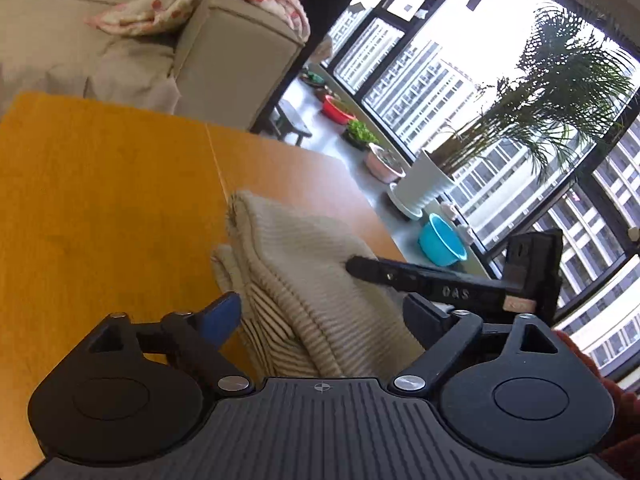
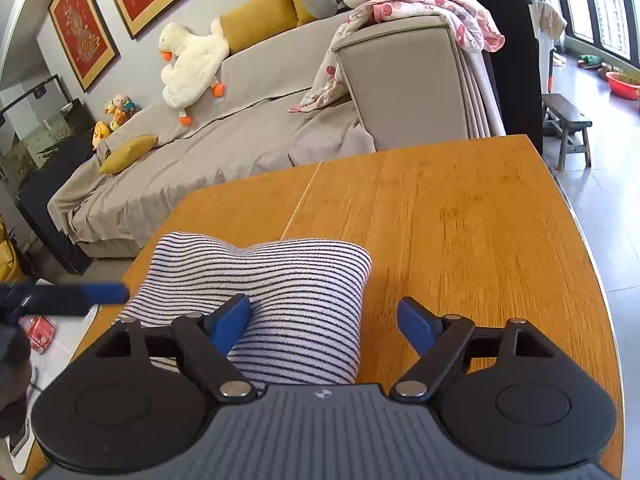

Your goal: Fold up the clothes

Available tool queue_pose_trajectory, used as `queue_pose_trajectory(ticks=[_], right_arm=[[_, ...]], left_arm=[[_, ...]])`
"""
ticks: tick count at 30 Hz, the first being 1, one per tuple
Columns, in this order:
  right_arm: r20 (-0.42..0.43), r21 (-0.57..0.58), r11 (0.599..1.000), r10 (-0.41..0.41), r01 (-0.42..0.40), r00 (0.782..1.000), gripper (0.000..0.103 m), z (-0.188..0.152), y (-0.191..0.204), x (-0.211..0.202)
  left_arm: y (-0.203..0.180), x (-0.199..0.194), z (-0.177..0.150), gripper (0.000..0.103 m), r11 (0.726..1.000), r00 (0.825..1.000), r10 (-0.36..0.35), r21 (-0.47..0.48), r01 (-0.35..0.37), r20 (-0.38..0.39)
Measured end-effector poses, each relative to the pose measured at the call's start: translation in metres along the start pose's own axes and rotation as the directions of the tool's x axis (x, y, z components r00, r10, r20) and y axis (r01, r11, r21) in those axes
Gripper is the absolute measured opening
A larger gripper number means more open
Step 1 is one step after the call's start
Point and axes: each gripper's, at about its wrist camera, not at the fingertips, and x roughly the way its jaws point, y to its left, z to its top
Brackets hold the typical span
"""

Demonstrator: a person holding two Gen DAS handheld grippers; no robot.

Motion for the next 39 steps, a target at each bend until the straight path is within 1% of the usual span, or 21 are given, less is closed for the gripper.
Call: queue_pose_trajectory(ticks=[1, 3, 4, 5, 8, 10, 12, 16, 19, 21, 23, 25, 28, 29, 31, 32, 33, 34, 36, 37, 39], right_arm=[[0.002, 0.019, 1.0, 0.001, -0.001, 1.0, 0.088, 0.0, -0.001, 0.001], [0.01, 0.052, 0.999, 0.004, -0.004, 1.0, 0.094, -0.002, -0.005, 0.0], [0.013, 0.062, 0.998, 0.005, -0.005, 1.0, 0.1, -0.003, -0.006, -0.003], [0.016, 0.069, 0.998, 0.005, -0.006, 1.0, 0.103, -0.004, -0.007, -0.007], [-0.012, 0.064, 0.998, 0.016, -0.015, 1.0, 0.103, -0.014, -0.008, -0.019], [-0.04, 0.078, 0.996, 0.038, -0.035, 0.998, 0.103, -0.023, -0.009, -0.025], [-0.058, 0.117, 0.992, 0.061, -0.054, 0.996, 0.103, -0.032, -0.01, -0.03], [0.024, 0.258, 0.965, 0.048, -0.052, 0.999, 0.103, -0.051, -0.012, -0.034], [0.058, 0.234, 0.971, 0.032, -0.045, 0.998, 0.103, -0.057, -0.007, -0.032], [0.031, 0.212, 0.976, 0.046, -0.051, 0.998, 0.103, -0.054, -0.004, -0.03], [-0.023, 0.194, 0.978, 0.085, -0.079, 0.996, 0.103, -0.049, -0.003, -0.027], [-0.062, 0.172, 0.981, 0.097, -0.085, 0.993, 0.103, -0.046, 0.001, -0.025], [-0.064, 0.177, 0.98, 0.102, -0.089, 0.993, 0.103, -0.048, 0.004, -0.025], [-0.074, 0.187, 0.974, 0.142, -0.126, 0.987, 0.103, -0.049, 0.004, -0.023], [-0.094, 0.221, 0.952, 0.235, -0.21, 0.967, 0.103, -0.051, 0.005, -0.019], [-0.097, 0.246, 0.938, 0.276, -0.246, 0.956, 0.103, -0.053, 0.006, -0.017], [-0.096, 0.245, 0.937, 0.278, -0.248, 0.956, 0.103, -0.053, 0.008, -0.017], [-0.094, 0.234, 0.943, 0.266, -0.239, 0.959, 0.103, -0.054, 0.01, -0.017], [-0.096, 0.201, 0.958, 0.226, -0.203, 0.969, 0.103, -0.053, 0.016, -0.019], [-0.099, 0.191, 0.964, 0.208, -0.187, 0.973, 0.098, -0.053, 0.018, -0.019], [-0.085, 0.155, 0.973, 0.185, -0.171, 0.979, 0.091, -0.049, 0.026, -0.026]], left_arm=[[0.0, 0.004, -0.004, 0.095, 1.0, 1.0, -0.006, -0.006, 0.006, -0.017], [0.0, 0.014, -0.01, 0.088, 1.0, 0.999, 0.023, 0.015, -0.023, -0.038], [0.0, 0.02, -0.012, 0.076, 0.999, 0.998, 0.037, 0.025, -0.036, -0.051], [0.001, 0.023, -0.013, 0.073, 0.999, 0.998, 0.035, 0.026, -0.034, -0.055], [0.004, 0.025, -0.014, 0.067, 0.999, 0.999, 0.013, 0.033, -0.012, -0.052], [0.006, 0.026, -0.014, 0.068, 0.999, 0.999, 0.004, 0.032, -0.002, -0.054], [0.008, 0.027, -0.014, 0.069, 1.0, 0.998, -0.001, 0.027, 0.003, -0.057], [0.011, 0.029, -0.016, 0.075, 1.0, 0.998, 0.001, 0.016, -0.001, -0.058], [0.014, 0.03, -0.019, 0.081, 1.0, 0.998, 0.004, -0.004, -0.005, -0.065], [0.019, 0.03, -0.022, 0.083, 1.0, 0.998, -0.004, -0.029, 0.002, -0.067], [0.021, 0.031, -0.024, 0.084, 0.999, 0.998, -0.011, -0.047, 0.008, -0.067], [0.022, 0.031, -0.024, 0.085, 0.998, 0.998, -0.013, -0.054, 0.01, -0.066], [0.022, 0.031, -0.024, 0.084, 0.998, 0.998, -0.016, -0.056, 0.013, -0.064], [0.021, 0.031, -0.025, 0.084, 0.998, 0.998, -0.017, -0.055, 0.013, -0.063], [0.021, 0.031, -0.025, 0.083, 0.999, 0.998, -0.018, -0.052, 0.015, -0.062], [0.02, 0.03, -0.025, 0.081, 0.999, 0.998, -0.02, -0.05, 0.017, -0.06], [0.019, 0.03, -0.025, 0.08, 0.999, 0.998, -0.022, -0.047, 0.02, -0.059], [0.018, 0.029, -0.025, 0.077, 0.999, 0.998, -0.025, -0.045, 0.022, -0.058], [0.015, 0.028, -0.024, 0.067, 0.998, 0.998, -0.048, -0.051, 0.045, -0.045], [0.014, 0.028, -0.023, 0.055, 0.997, 0.997, -0.061, -0.056, 0.059, -0.038], [0.016, 0.026, -0.02, 0.054, 0.992, 0.994, -0.107, -0.071, 0.107, -0.007]])
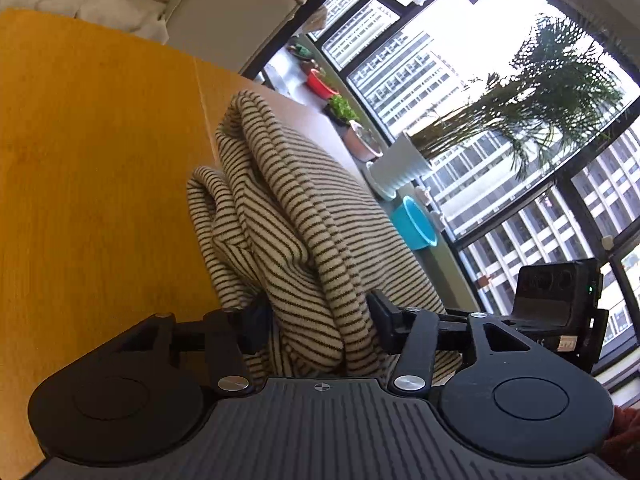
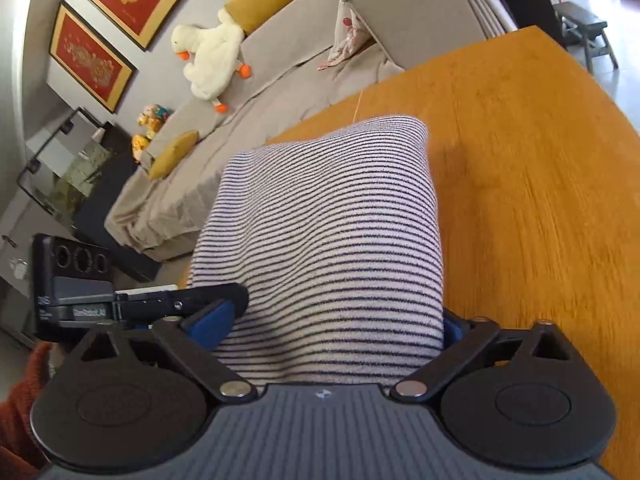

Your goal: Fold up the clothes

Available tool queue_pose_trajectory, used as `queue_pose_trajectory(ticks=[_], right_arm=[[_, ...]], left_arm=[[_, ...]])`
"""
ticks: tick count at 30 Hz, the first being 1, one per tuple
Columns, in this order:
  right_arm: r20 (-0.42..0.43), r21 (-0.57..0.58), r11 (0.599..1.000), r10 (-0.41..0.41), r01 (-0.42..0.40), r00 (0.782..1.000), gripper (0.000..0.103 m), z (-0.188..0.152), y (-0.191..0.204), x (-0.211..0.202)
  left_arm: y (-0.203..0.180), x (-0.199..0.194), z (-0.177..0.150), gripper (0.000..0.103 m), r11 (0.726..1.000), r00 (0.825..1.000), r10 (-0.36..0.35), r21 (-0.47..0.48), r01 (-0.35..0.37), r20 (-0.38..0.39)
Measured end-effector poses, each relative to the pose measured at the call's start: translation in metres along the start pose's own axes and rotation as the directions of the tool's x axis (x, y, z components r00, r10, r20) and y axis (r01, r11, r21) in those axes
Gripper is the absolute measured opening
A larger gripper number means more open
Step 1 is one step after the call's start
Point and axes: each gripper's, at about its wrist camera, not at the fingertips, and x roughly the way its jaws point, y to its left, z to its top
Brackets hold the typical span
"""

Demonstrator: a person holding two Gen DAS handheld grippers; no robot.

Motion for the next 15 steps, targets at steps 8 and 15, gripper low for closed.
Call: queue_pose_trajectory(ticks=[8, 15], right_arm=[[0.04, -0.181, 0.976, -0.117, 0.122, 0.992, 0.084, 0.007, 0.008, -0.016], [0.069, -0.193, 0.971, -0.132, 0.143, 0.989, 0.093, -0.004, -0.003, -0.016]], left_arm=[[-0.007, 0.012, 0.001, 0.057, 0.997, 0.997, 0.058, 0.061, -0.055, -0.046], [-0.03, 0.003, 0.026, 0.044, 0.992, 0.998, 0.061, 0.112, -0.064, 0.033]])
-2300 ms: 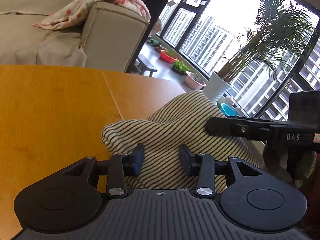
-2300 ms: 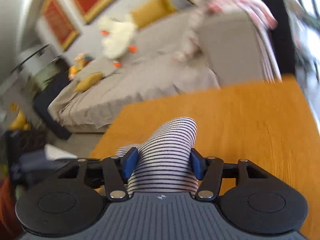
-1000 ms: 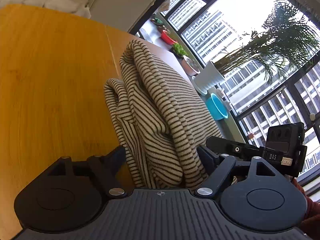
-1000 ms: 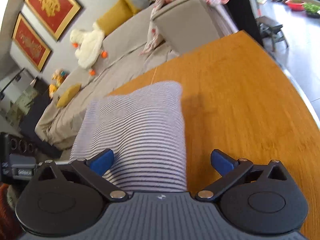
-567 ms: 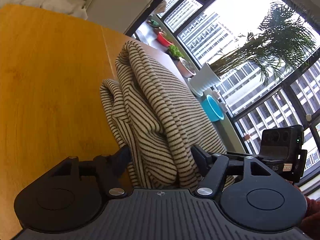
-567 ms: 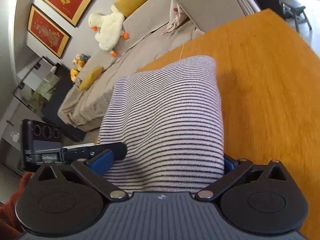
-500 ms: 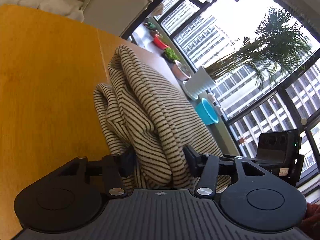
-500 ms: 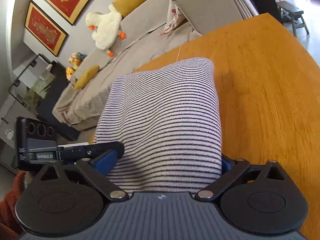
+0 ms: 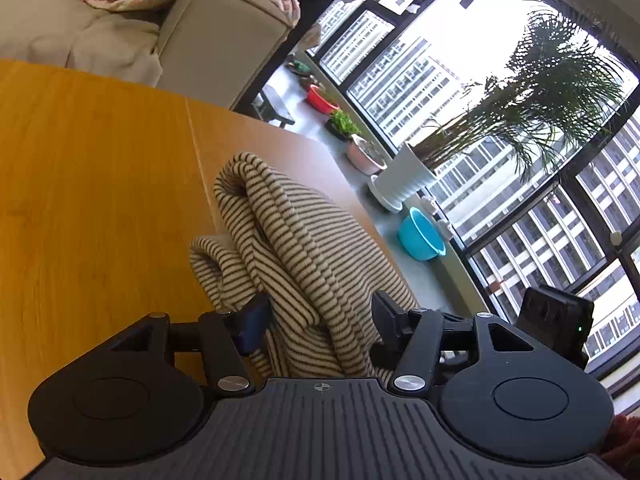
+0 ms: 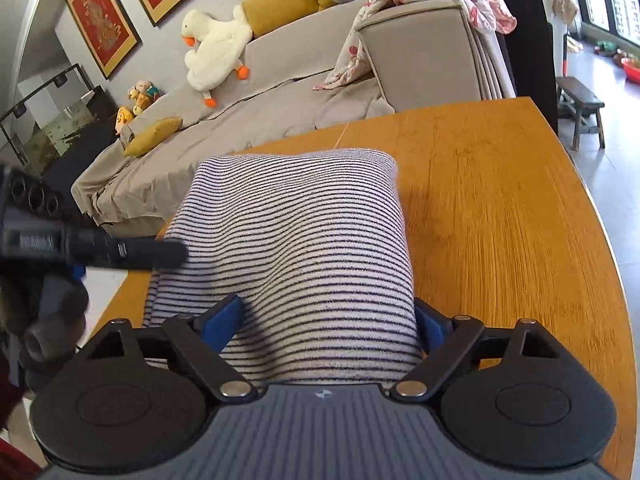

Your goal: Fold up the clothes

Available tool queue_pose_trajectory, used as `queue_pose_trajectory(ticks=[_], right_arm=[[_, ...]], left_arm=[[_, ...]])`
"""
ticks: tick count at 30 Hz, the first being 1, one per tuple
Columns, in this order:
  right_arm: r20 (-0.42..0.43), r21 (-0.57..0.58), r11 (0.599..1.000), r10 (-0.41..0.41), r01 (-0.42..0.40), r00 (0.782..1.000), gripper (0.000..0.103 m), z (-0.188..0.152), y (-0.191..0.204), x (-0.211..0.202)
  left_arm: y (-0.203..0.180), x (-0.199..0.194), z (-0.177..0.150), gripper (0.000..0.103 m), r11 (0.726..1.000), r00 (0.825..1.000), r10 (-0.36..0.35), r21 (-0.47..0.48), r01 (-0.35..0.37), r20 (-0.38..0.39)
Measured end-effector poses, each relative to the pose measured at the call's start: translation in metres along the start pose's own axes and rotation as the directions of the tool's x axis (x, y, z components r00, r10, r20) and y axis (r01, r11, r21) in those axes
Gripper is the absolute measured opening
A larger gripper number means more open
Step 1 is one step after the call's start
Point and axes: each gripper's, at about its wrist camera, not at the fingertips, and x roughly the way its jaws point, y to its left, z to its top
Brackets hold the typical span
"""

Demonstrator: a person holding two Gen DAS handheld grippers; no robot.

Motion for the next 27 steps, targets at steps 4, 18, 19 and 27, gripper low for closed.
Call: queue_pose_trajectory(ticks=[4, 18, 19, 27], right_arm=[[0.018, -0.003, 1.0, -0.023, 0.023, 1.0, 0.094, -0.001, -0.003, -0.002], [0.04, -0.169, 0.979, -0.107, 0.112, 0.993, 0.1, 0.0, 0.017, -0.004], [0.042, -0.17, 0.979, -0.111, 0.116, 0.993, 0.1, 0.0, 0.017, -0.004], [0.079, -0.243, 0.954, -0.163, 0.177, 0.984, 0.101, -0.005, 0.03, -0.008]], left_arm=[[-0.034, -0.008, 0.005, 0.034, 0.988, 0.994, -0.093, 0.132, 0.085, 0.052], [-0.002, -0.028, 0.001, 0.041, 0.985, 0.991, 0.127, 0.109, -0.132, 0.051], [-0.006, -0.039, 0.007, 0.041, 0.984, 0.989, 0.124, 0.114, -0.133, 0.086], [-0.035, -0.002, 0.037, 0.045, 0.987, 0.994, 0.036, 0.152, -0.051, 0.101]])
